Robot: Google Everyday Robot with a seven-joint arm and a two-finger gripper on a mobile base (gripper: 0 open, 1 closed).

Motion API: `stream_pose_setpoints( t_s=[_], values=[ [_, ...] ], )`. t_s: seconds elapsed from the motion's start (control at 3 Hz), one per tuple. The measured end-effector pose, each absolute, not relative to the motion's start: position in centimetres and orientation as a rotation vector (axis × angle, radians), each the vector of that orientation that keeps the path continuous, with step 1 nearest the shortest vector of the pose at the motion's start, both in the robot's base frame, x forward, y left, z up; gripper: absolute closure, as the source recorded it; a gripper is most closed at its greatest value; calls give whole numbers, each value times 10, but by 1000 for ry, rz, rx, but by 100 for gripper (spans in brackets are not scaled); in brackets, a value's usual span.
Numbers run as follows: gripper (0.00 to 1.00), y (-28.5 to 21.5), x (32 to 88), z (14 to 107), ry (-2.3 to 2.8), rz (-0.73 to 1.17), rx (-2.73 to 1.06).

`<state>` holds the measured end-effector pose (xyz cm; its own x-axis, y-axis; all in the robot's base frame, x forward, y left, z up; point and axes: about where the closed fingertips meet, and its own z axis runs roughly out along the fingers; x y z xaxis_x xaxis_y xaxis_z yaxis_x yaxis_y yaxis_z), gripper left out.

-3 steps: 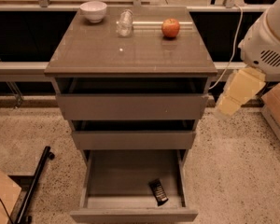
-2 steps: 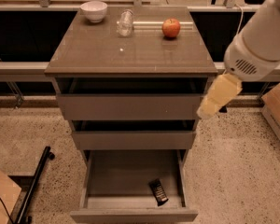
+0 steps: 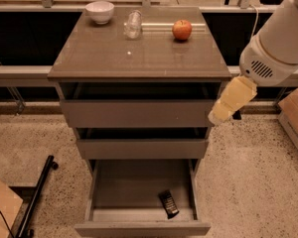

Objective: Pick rxbar chocolate from bottom drawer and place on counter

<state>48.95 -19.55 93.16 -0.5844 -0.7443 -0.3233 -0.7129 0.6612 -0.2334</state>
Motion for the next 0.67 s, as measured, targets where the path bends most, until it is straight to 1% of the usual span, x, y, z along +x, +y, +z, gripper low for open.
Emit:
stream_pose_setpoints(
  t_s=[0.33, 0.67],
  values=[
    [0, -194, 488, 906, 2564, -73, -1116],
    [0, -184, 483, 850, 2667, 19, -1070]
  ],
)
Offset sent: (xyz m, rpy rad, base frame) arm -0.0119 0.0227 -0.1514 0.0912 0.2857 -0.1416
